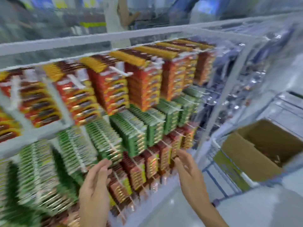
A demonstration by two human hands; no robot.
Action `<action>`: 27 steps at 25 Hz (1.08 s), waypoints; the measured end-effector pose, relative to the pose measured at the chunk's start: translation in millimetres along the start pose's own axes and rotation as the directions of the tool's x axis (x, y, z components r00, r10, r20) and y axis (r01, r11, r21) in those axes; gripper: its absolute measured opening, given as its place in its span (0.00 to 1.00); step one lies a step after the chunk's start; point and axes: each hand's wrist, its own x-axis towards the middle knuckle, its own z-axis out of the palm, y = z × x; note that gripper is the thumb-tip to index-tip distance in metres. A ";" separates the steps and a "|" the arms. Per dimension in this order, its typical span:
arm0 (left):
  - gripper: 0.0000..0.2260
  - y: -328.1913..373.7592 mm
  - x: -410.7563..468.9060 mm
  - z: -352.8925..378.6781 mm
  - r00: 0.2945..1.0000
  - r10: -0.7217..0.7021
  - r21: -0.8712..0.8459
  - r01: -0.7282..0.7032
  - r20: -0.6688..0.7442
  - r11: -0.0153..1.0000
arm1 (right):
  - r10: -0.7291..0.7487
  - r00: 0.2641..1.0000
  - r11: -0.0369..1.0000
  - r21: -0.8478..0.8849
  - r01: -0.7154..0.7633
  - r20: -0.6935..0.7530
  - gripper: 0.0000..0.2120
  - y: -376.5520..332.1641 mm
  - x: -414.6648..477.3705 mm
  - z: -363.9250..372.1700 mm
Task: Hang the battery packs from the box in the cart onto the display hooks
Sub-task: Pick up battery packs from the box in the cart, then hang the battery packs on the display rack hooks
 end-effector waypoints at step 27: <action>0.09 -161.2 -66.4 612.8 0.560 -0.396 0.422 0.089 0.728 0.902 | 0.524 0.503 0.842 0.327 -0.430 -0.687 0.09 191.8 150.6 -444.9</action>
